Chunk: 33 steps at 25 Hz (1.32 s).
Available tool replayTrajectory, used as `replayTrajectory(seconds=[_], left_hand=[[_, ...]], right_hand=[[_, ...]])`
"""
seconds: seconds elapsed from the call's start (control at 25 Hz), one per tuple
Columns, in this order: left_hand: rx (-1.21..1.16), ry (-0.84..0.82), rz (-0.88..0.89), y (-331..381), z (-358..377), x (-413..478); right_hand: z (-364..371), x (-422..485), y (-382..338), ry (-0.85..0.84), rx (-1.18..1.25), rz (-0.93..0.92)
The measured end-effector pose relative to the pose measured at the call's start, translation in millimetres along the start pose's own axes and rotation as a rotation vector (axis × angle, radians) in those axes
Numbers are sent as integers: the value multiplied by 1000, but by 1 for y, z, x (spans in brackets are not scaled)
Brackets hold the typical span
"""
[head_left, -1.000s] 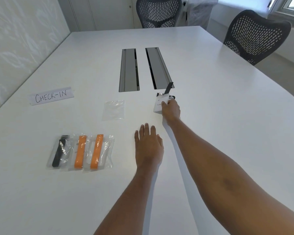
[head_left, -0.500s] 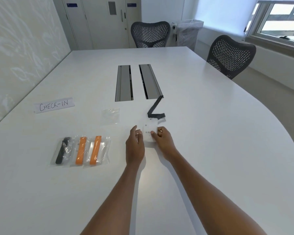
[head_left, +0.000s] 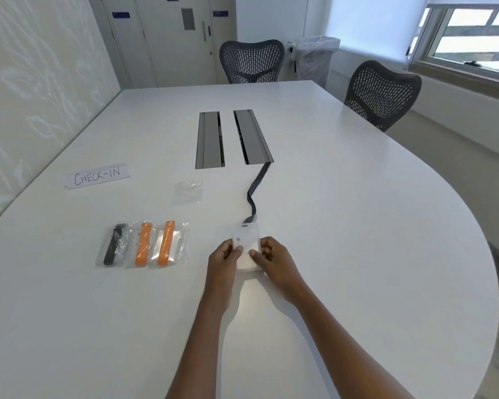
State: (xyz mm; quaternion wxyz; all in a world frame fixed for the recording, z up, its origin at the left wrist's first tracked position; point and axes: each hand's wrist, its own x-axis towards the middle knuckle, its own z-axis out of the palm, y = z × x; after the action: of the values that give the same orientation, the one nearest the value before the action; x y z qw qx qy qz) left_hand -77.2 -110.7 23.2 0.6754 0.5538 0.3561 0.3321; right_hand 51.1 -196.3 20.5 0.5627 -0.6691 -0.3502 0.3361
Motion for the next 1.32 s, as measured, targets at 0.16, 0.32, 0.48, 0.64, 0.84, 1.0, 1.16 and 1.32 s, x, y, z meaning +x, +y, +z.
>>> replayTrajectory(seconds=[0.16,0.32,0.48,0.64,0.84,1.0,1.16,1.32], left_hand=[[-19,2,0,20,-2,-18],[-81,-61,-61,47,-6,-34],[-151,-100,-110,63,-5,-46],[-193,-102,-133,77,-1,-54],[-170,39,-43,82,9,-51],[-219,123,-30,75,12,-49],[-242,200,4,78,17,-43],[-183,292,65,82,20,-41]], right_hand=[[0,-6,-5,136,88,-28],[-14,2,-20,115,-176,-204],[-20,13,-42,32,-204,-242],[-22,13,-59,82,-134,-278],[-2,-18,-66,28,146,-184],[15,-43,-58,58,156,-182],[30,-62,-46,50,39,-126],[35,-83,-51,26,33,-64]])
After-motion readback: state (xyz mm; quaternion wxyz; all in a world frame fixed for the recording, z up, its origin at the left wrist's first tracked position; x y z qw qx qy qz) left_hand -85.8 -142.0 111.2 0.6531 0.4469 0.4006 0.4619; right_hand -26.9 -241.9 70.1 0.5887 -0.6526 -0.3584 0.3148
